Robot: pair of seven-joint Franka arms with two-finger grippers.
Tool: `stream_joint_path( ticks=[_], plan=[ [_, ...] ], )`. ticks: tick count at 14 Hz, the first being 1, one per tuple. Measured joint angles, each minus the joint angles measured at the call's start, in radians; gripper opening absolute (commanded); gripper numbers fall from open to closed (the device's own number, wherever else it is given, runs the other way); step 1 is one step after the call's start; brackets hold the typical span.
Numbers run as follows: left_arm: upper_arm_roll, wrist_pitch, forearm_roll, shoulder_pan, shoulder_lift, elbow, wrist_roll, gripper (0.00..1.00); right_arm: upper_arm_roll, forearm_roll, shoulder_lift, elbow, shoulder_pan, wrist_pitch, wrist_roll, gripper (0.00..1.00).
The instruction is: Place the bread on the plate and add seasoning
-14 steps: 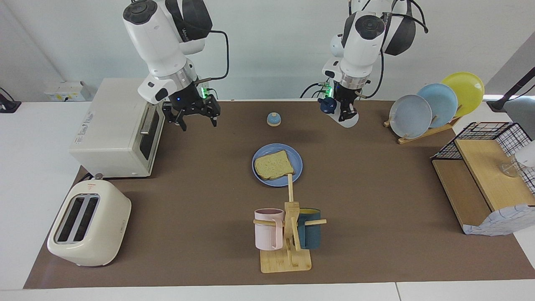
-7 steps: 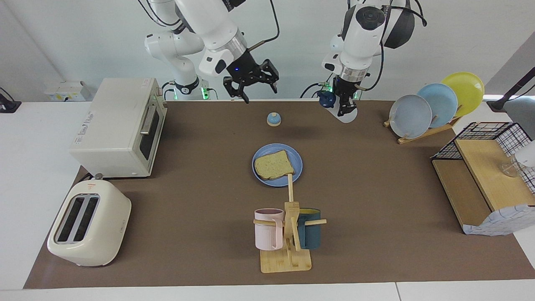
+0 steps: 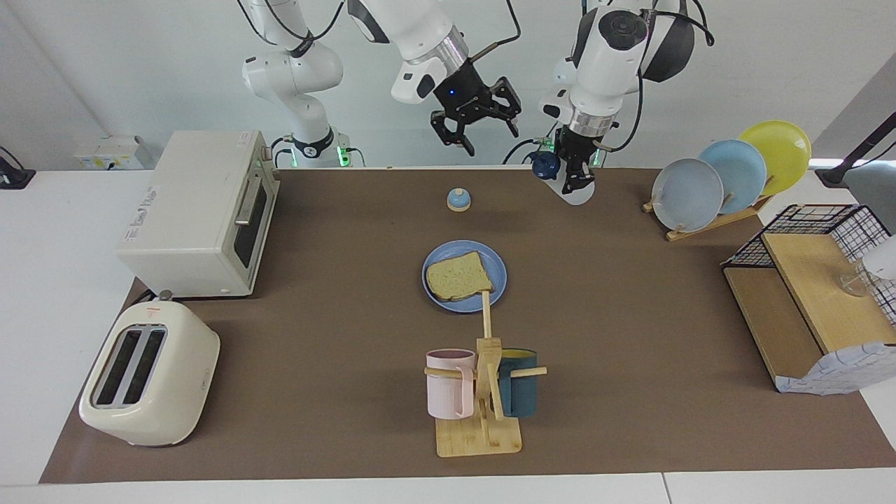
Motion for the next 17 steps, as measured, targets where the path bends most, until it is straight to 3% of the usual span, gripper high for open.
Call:
stream_joint_path(
  ticks=[3, 7, 12, 14, 17],
  plan=[
    [0.0, 0.0, -0.011, 0.0, 0.0, 0.0, 0.0, 0.0, 0.039, -0.014, 0.029, -0.001, 0.0, 0.05, 0.006, 0.58],
    [0.001, 0.0, -0.012, 0.0, 0.0, 0.0, 0.0, 0.0, 0.041, -0.029, 0.038, -0.001, -0.003, 0.05, 0.006, 0.47],
    [0.001, 0.0, -0.013, 0.0, 0.0, 0.0, 0.0, 0.0, 0.046, -0.031, 0.045, -0.002, -0.002, 0.05, 0.006, 0.45],
    [0.001, 0.0, -0.013, 0.0, 0.0, 0.0, 0.0, 0.0, 0.053, -0.031, 0.046, -0.005, -0.002, 0.05, 0.006, 0.38],
    [0.002, 0.0, -0.013, 0.0, -0.001, 0.0, 0.0, 0.0, 0.061, -0.032, 0.047, -0.009, -0.002, 0.05, 0.006, 0.35]
  ],
)
